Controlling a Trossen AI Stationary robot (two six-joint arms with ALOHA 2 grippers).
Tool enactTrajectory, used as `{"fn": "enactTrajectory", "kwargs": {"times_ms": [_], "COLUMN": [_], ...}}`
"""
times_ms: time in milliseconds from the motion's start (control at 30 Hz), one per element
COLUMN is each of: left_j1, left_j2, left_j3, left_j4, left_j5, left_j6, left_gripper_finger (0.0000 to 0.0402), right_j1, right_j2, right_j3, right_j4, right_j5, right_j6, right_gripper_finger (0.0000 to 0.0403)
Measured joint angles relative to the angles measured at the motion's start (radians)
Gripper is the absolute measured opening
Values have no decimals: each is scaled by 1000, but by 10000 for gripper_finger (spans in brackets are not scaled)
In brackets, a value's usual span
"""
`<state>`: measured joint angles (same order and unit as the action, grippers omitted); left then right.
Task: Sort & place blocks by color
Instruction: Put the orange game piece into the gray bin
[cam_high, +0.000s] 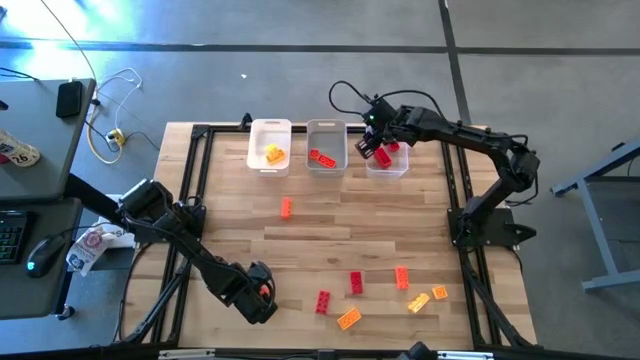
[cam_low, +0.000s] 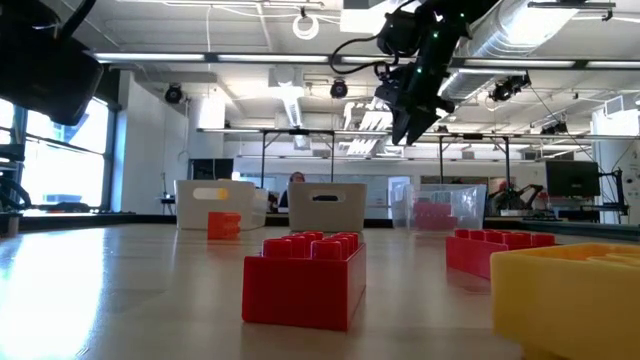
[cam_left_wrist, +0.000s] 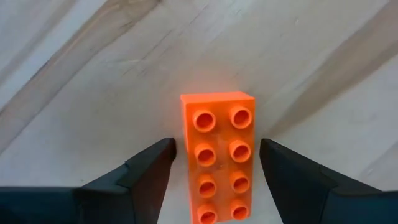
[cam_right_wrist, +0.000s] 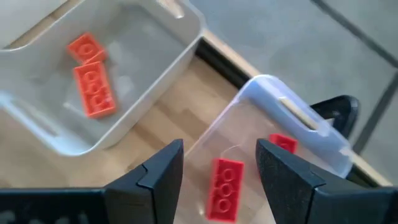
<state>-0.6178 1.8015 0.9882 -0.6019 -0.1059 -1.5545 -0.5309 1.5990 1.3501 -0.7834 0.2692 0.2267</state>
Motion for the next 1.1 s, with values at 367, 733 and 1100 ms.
{"fn": "enactTrajectory", "kwargs": {"times_ms": [367, 733, 1100], "left_j1": [12, 118, 287], "left_j2": [-4, -86, -205], "left_j3": [-3, -13, -10], "left_j4": [-21, -46, -33], "left_j5": [0, -110, -217], "left_j6": [162, 378, 635], "left_gripper_finger": [116, 112, 113], "right_j1": [123, 289, 511], "right_j2": [-2, -3, -3], "right_j3": [0, 0, -11], "right_j4": [-39, -155, -164], "right_j5": [-16, -178, -268], "right_j6": [-77, -104, -37], "right_gripper_finger": [188, 188, 188]}}
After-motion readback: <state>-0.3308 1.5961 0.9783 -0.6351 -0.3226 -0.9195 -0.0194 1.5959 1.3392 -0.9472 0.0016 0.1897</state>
